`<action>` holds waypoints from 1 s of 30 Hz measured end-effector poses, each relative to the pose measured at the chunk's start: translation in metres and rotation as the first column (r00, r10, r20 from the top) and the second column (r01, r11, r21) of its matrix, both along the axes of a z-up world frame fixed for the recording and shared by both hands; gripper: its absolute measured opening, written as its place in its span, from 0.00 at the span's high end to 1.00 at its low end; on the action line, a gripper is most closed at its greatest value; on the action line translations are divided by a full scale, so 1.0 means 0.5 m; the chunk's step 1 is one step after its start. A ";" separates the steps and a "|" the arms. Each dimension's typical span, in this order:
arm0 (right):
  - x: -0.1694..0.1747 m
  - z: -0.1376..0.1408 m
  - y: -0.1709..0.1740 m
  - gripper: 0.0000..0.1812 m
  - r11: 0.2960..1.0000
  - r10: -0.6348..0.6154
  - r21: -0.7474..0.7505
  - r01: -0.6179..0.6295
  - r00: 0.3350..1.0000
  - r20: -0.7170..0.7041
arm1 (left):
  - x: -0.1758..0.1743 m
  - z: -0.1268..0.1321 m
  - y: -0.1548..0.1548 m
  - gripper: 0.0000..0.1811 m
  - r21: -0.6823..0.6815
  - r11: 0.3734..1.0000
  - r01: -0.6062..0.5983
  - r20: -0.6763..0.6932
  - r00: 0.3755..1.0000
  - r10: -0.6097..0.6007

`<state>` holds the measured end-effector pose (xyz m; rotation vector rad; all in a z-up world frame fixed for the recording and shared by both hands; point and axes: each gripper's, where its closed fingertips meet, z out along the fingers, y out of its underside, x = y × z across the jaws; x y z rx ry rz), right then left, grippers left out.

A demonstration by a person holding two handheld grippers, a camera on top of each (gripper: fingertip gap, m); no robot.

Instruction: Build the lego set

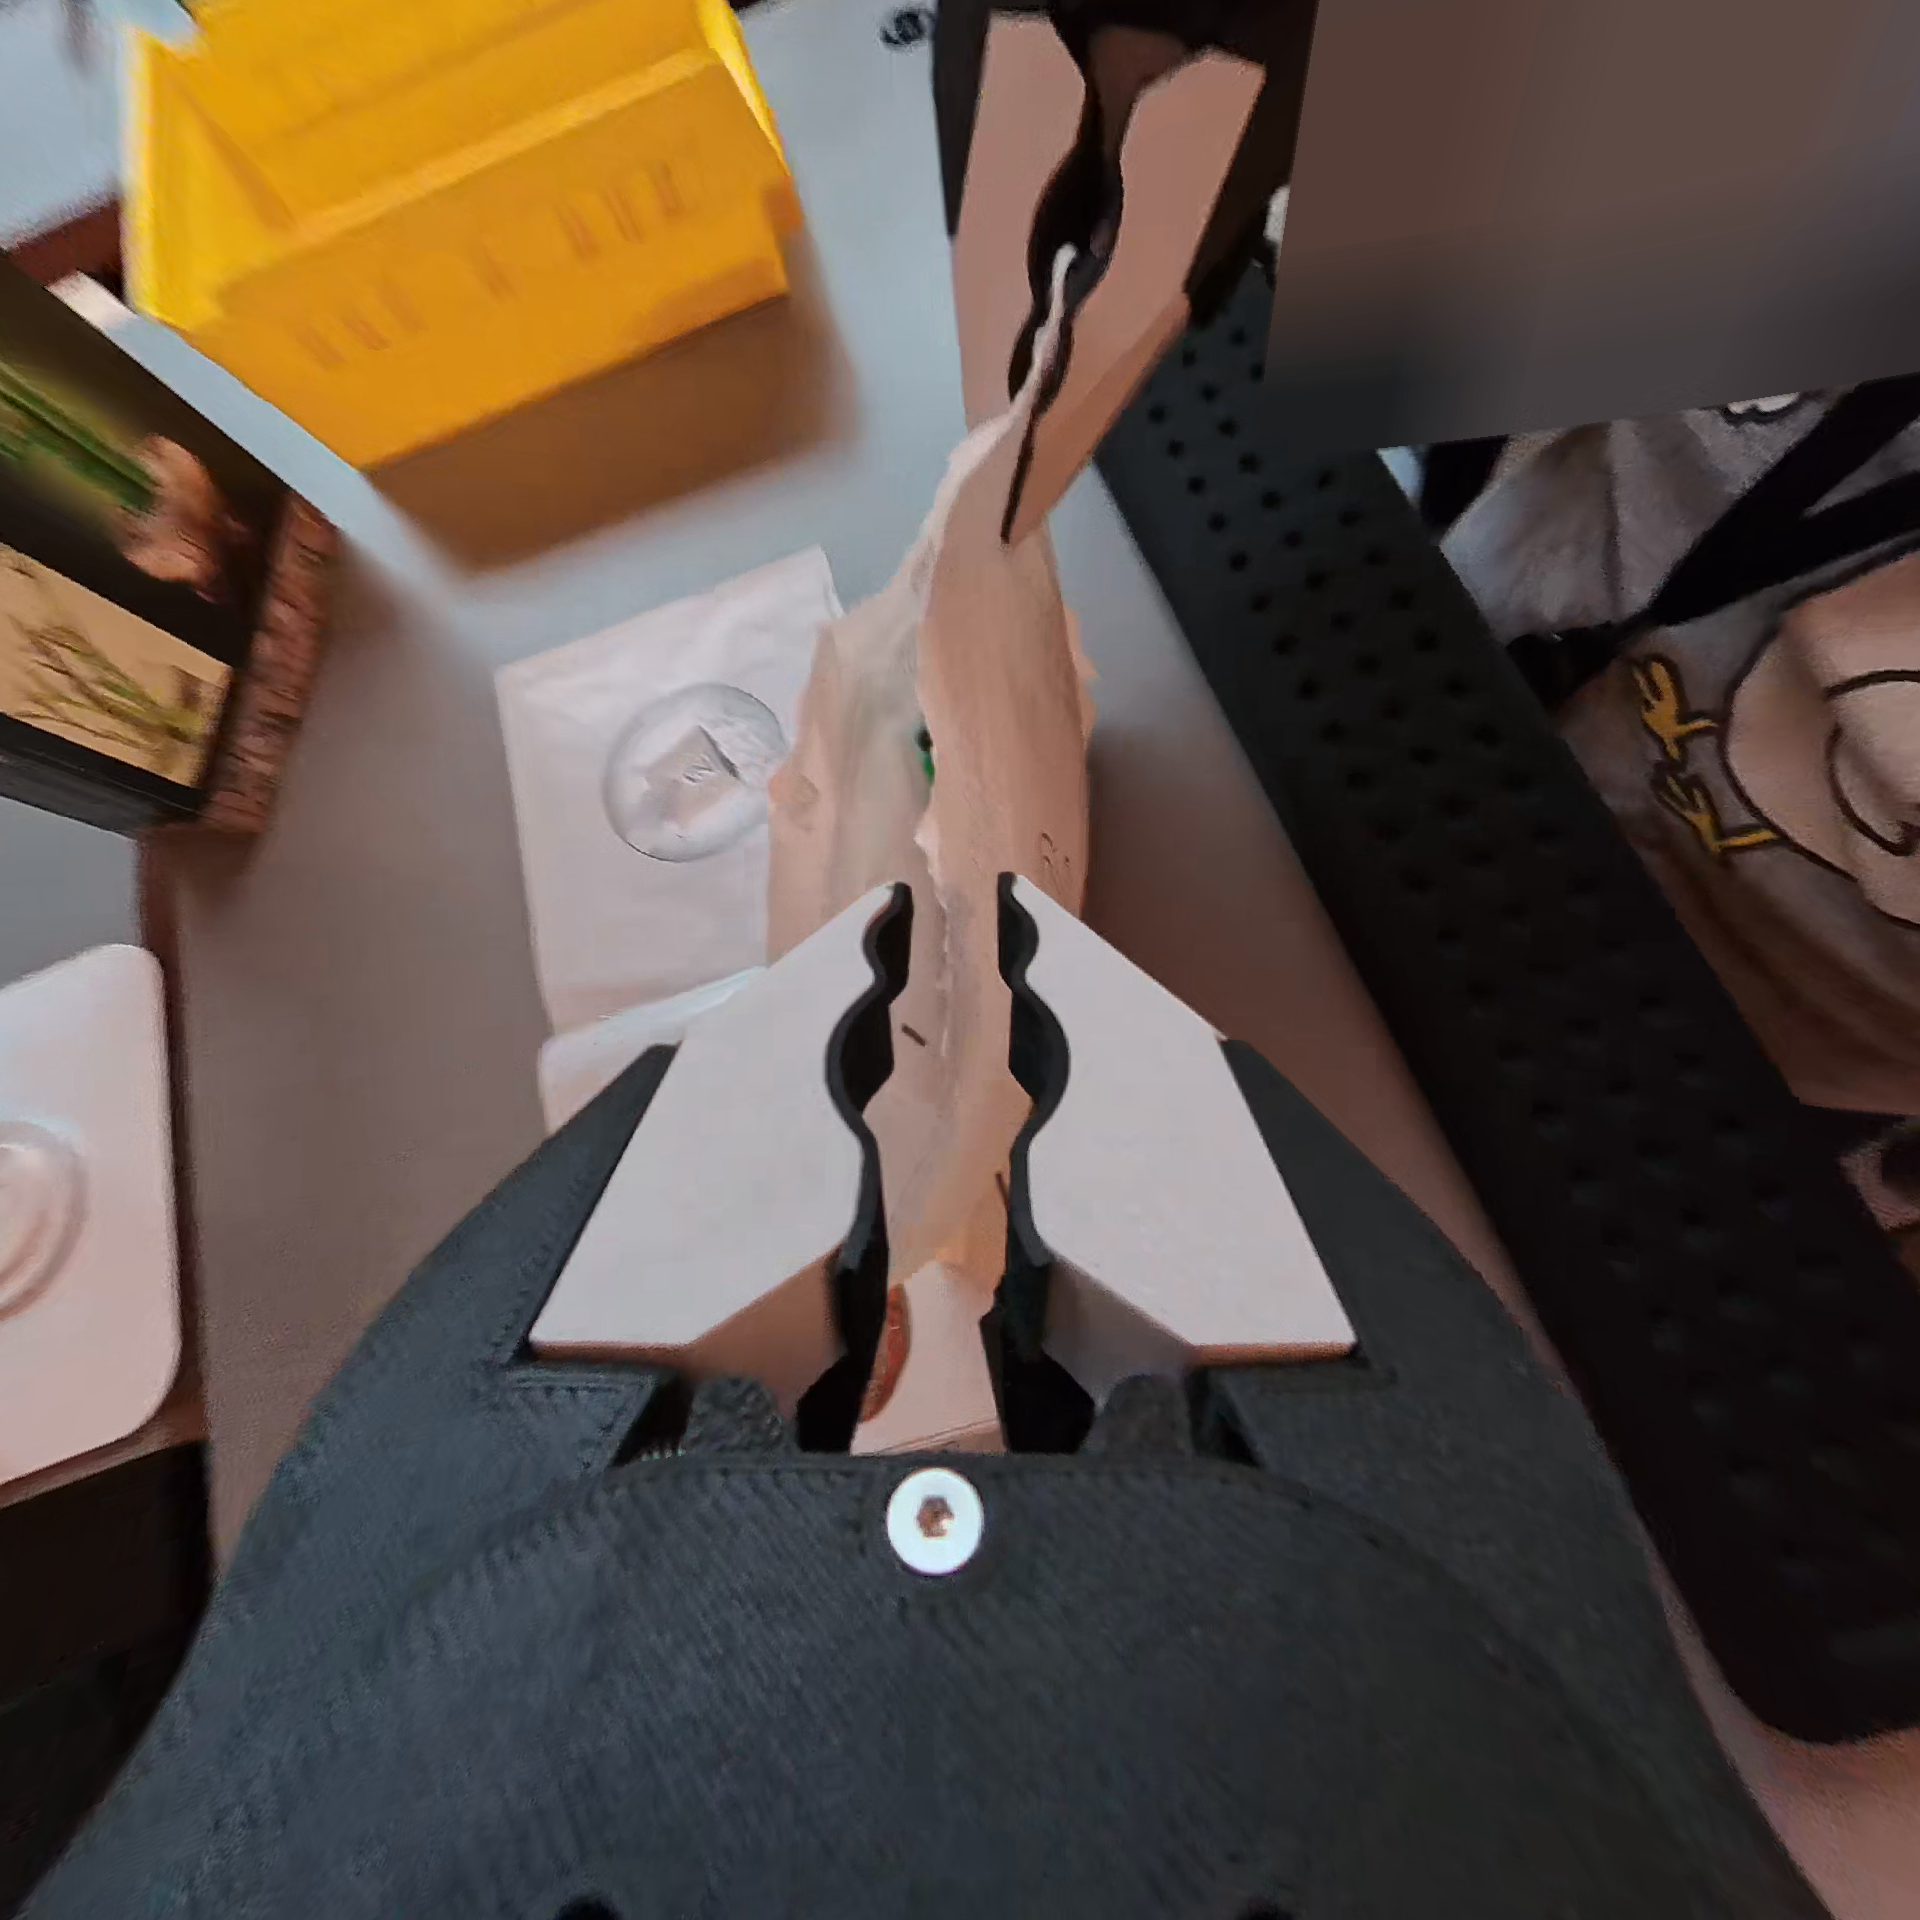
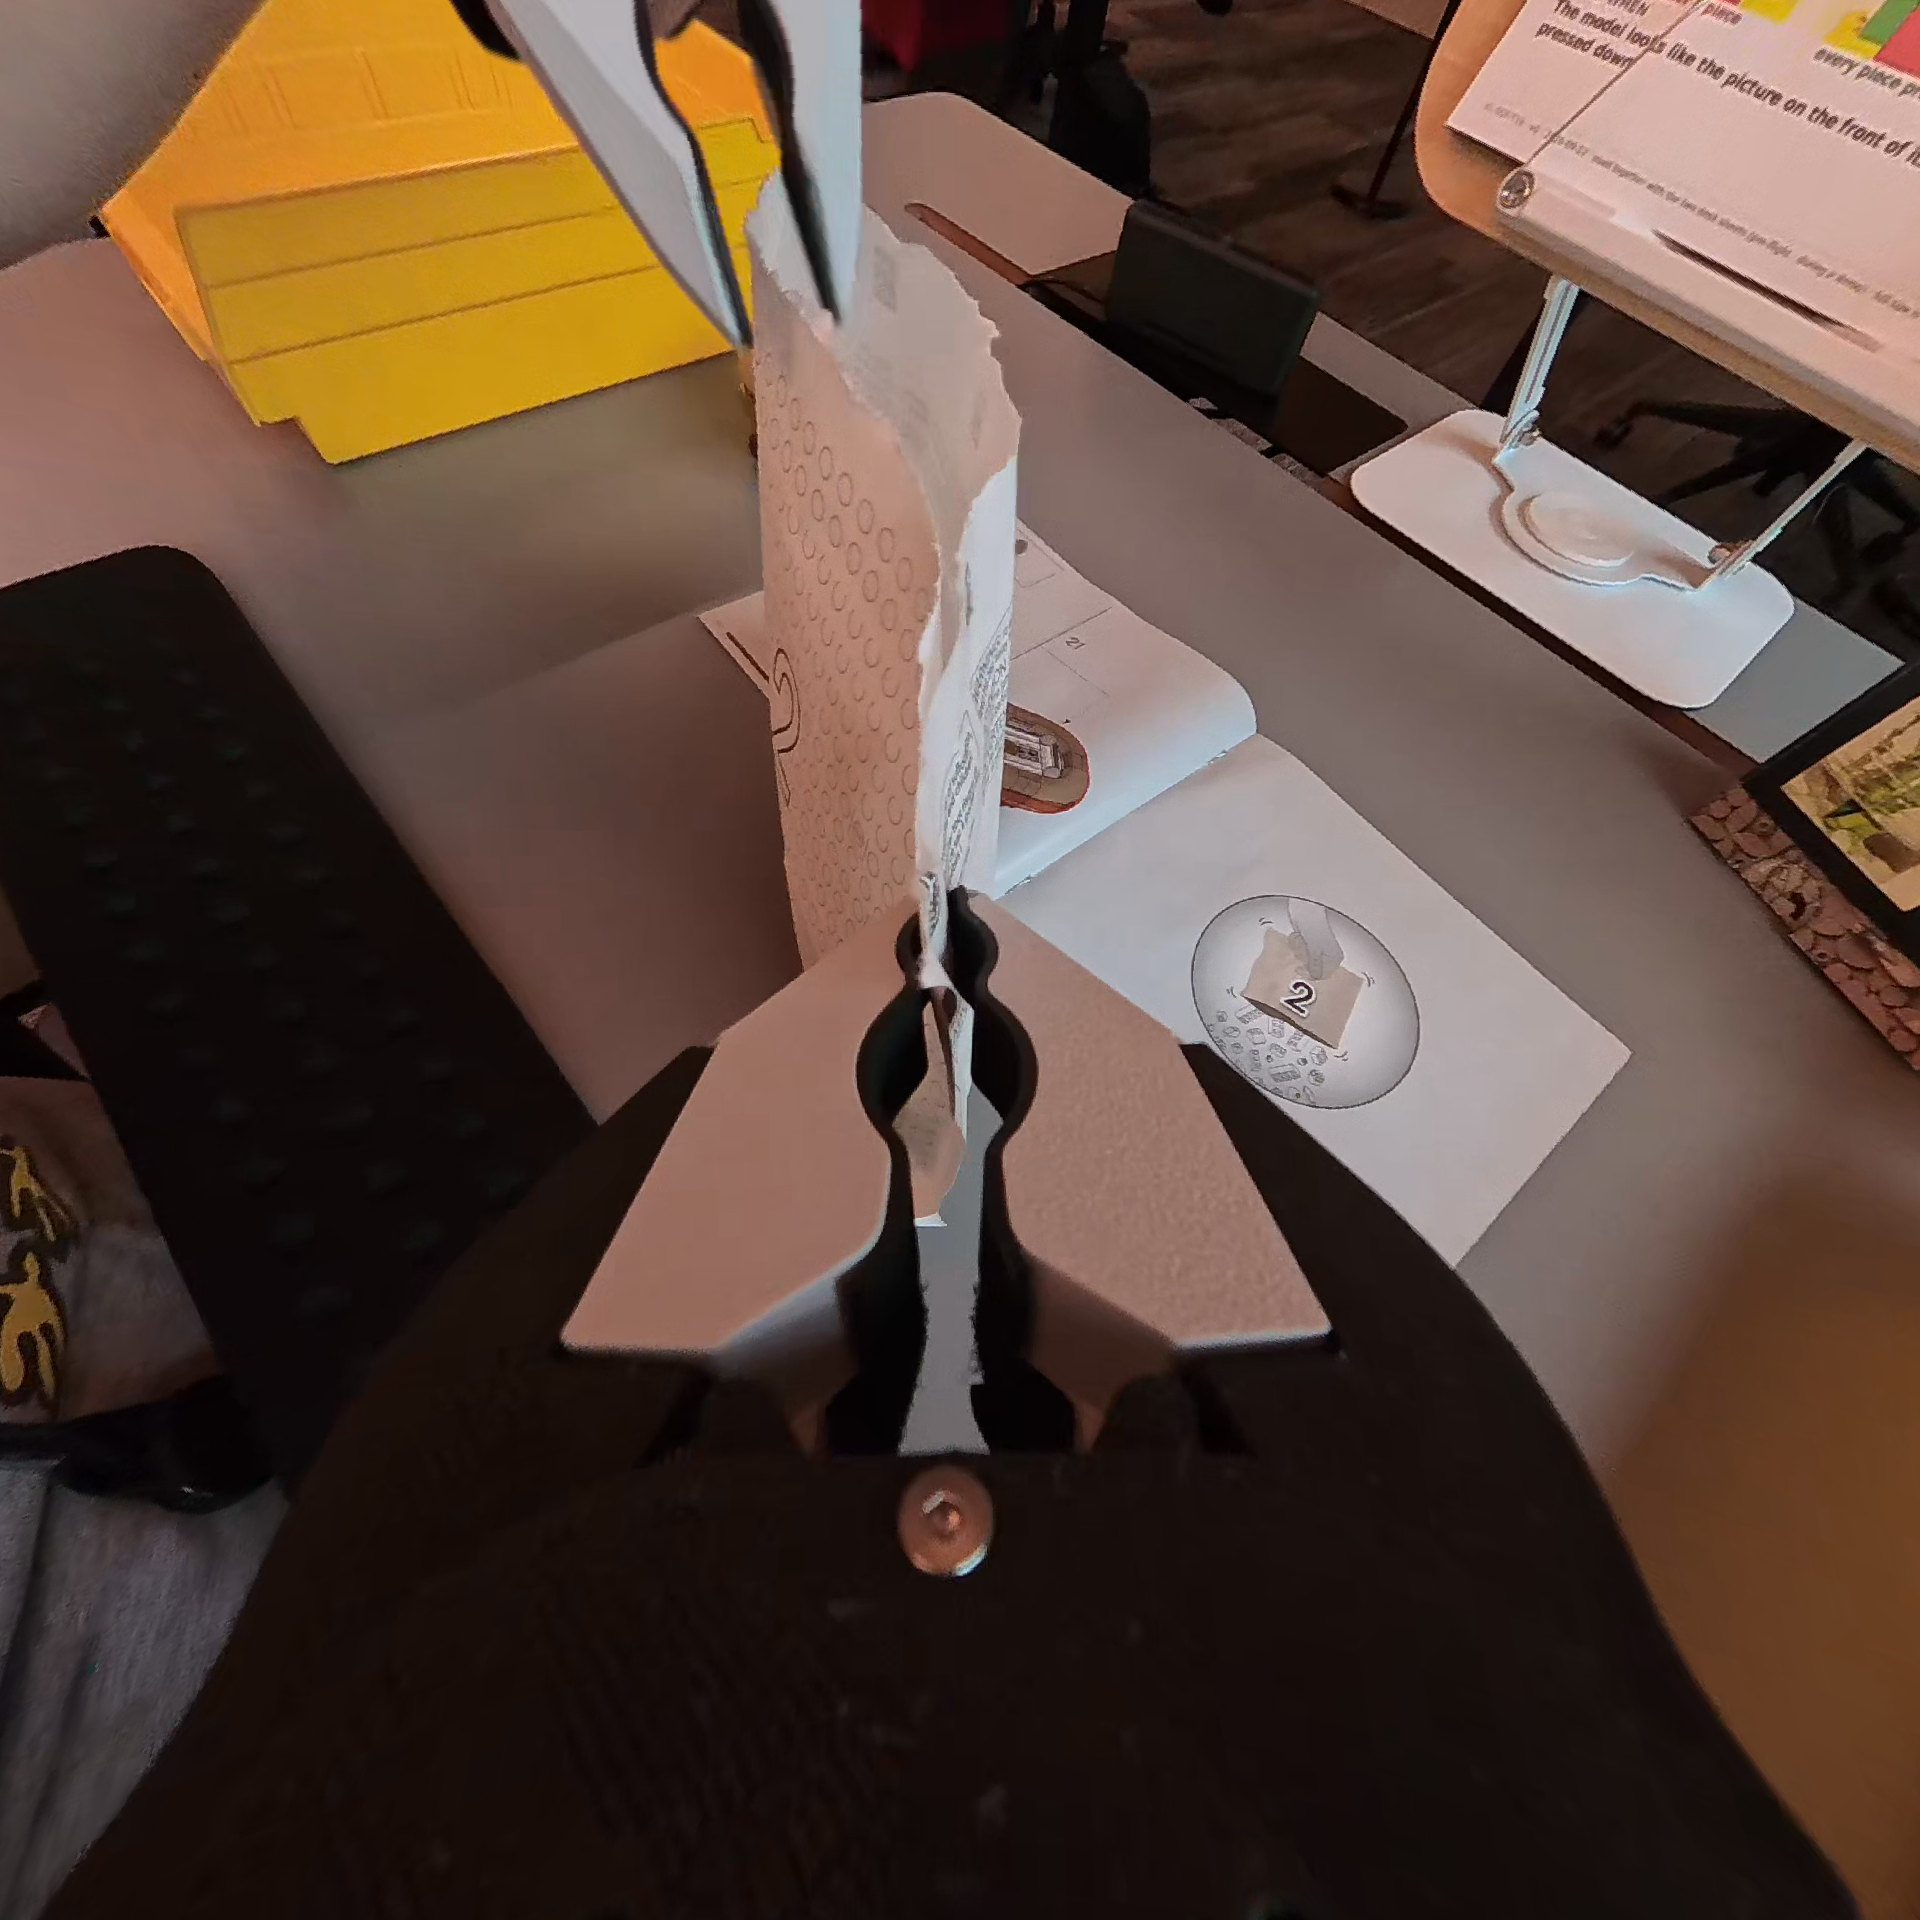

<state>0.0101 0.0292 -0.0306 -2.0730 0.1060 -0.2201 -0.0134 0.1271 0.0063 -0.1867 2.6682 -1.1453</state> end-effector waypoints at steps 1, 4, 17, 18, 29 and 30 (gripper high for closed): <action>-0.001 -0.001 -0.001 1.00 1.000 -0.002 0.003 0.002 1.000 -0.005 | -0.001 -0.009 -0.004 0.93 0.003 1.000 0.006 -0.019 1.000 -0.006; -0.023 0.005 0.000 0.98 0.998 0.043 0.056 -0.040 0.998 -0.048 | -0.020 -0.010 -0.041 1.00 -0.053 0.997 0.055 -0.036 0.998 -0.057; -0.081 -0.026 0.014 0.83 0.977 0.207 0.052 -0.207 0.978 0.015 | -0.148 -0.050 -0.136 1.00 -0.092 0.993 0.078 0.085 0.994 -0.071; -0.084 -0.031 0.016 0.83 0.975 0.216 0.044 -0.217 0.976 0.016 | -0.154 -0.052 -0.139 1.00 -0.099 0.992 0.074 0.092 0.994 -0.065; -0.112 0.028 -0.025 0.79 0.943 0.314 0.110 -0.313 0.949 0.002 | -0.190 -0.062 -0.144 1.00 -0.112 0.993 0.025 0.176 0.984 -0.004; -0.118 0.057 -0.028 0.80 0.933 0.331 0.151 -0.328 0.944 0.004 | -0.190 -0.062 -0.145 1.00 -0.110 0.994 0.019 0.188 0.982 0.002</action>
